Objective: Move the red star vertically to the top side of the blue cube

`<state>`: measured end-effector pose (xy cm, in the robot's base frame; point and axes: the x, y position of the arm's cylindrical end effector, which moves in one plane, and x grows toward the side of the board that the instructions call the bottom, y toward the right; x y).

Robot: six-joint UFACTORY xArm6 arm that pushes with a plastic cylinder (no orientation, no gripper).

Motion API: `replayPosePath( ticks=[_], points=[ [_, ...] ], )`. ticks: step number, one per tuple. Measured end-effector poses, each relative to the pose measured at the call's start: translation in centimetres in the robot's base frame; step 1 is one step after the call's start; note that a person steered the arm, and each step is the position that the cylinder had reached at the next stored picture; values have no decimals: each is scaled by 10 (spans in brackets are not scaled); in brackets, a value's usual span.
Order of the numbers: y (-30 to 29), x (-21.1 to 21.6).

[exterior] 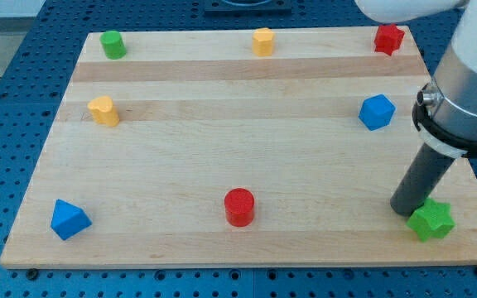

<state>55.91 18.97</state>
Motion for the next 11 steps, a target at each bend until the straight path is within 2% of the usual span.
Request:
replayPosePath(
  ticks=[1,2,3,5,7,9,10,11],
  points=[
    [5,-9],
    [51,-28],
    [102,-66],
    [102,-141],
    [108,-267],
    [67,-285],
    [90,-290],
    [99,-321]
  ],
)
